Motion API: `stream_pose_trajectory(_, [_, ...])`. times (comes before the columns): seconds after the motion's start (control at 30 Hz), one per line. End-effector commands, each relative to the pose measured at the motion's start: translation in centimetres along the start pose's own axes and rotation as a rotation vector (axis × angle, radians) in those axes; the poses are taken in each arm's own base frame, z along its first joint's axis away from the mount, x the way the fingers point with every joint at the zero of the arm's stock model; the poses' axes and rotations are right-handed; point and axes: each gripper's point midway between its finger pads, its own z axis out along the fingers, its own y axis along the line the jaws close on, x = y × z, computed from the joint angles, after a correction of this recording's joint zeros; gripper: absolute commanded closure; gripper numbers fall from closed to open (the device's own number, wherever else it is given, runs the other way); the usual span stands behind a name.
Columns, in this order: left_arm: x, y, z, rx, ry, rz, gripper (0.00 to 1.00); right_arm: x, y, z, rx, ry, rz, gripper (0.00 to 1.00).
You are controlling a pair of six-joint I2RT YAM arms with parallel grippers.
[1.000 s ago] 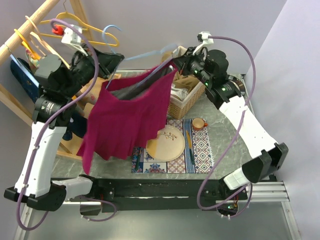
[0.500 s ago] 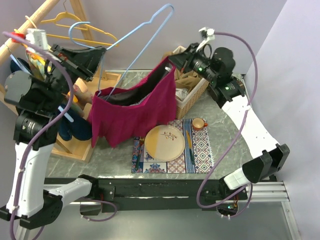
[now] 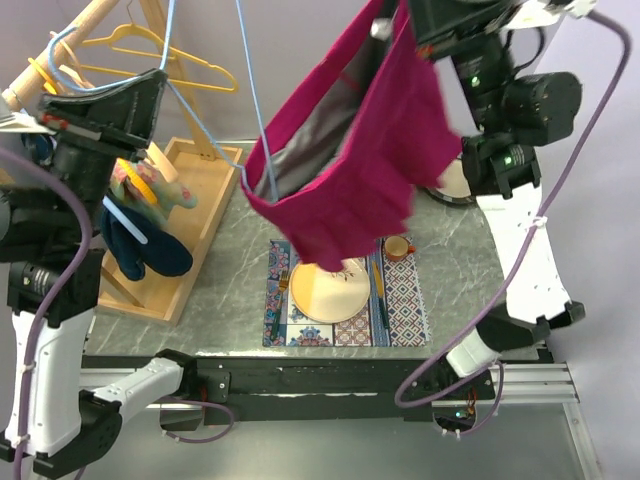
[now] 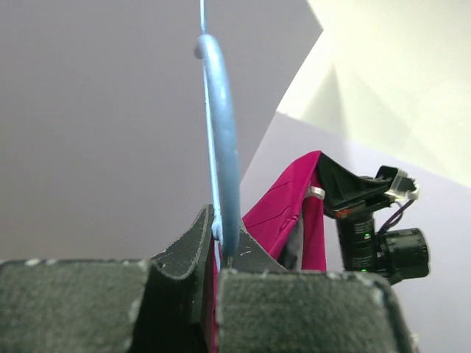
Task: Remove the skirt from the hanger
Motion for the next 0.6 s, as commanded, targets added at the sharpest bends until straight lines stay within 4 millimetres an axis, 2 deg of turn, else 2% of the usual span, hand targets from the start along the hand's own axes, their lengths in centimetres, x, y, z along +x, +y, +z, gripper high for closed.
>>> stream_pose_trajectory(0.0, [-3.0, -3.1, -0.9, 0.111, -0.108, -0.034, 0.99, -1.0, -3.9, 1.5, 0.097, -0.126, -0.145, 1.0])
stream_pose_trajectory(0.1, [-2.7, -3.3, -0.8, 0.136, -0.108, -0.06, 0.99, -0.2, -6.3, 1.8, 0.14, -0.15, -0.22, 1.0])
stream_pose_trajectory(0.13, [-2.8, -3.4, -0.6, 0.136, -0.112, -0.061, 0.99, -1.1, -6.7, 1.8, 0.159, -0.179, -0.244, 1.0])
stream_pose_trajectory(0.17, [-2.9, -3.4, -0.5, 0.141, -0.115, -0.062, 0.99, 0.1, -8.0, 2.0, 0.177, -0.169, -0.259, 1.0])
stream_pose_trajectory(0.2, [-3.0, -3.4, -0.5, 0.144, -0.123, -0.061, 0.99, 0.0, -8.9, 2.0, 0.187, -0.174, -0.272, 1.0])
stream_pose_trajectory(0.23, [-3.2, -3.4, -0.4, 0.148, -0.14, -0.058, 0.99, -0.6, -8.9, 2.1, 0.179, -0.194, -0.278, 1.0])
stream_pose_trajectory(0.27, [-3.5, -3.5, -0.4, 0.149, -0.151, -0.057, 0.99, 0.4, -9.9, 2.2, 0.185, -0.184, -0.277, 1.0])
stream_pose_trajectory(0.37, [-4.1, -3.7, 0.3, 0.148, -0.159, -0.042, 0.99, 1.1, -10.9, 2.2, 0.181, -0.185, -0.322, 1.0])
stream_pose_trajectory(0.4, [-3.7, -3.2, 1.3, 0.133, -0.144, -0.036, 0.99, 1.4, -11.2, 2.1, 0.183, -0.183, -0.333, 1.0])
stream_pose_trajectory(0.43, [-5.4, -4.5, 1.2, 0.161, -0.178, -0.019, 0.99, 2.2, -11.8, 1.8, 0.186, -0.184, -0.348, 1.0])
stream_pose_trajectory(0.53, [-6.6, -5.5, 1.9, 0.202, -0.22, -0.033, 0.99, 2.7, -12.6, 1.6, 0.192, -0.188, -0.373, 1.0])
stream_pose_trajectory(0.57, [-6.9, -5.9, 2.0, 0.216, -0.228, -0.044, 0.99, 3.5, -13.7, 1.6, 0.206, -0.177, -0.381, 1.0])
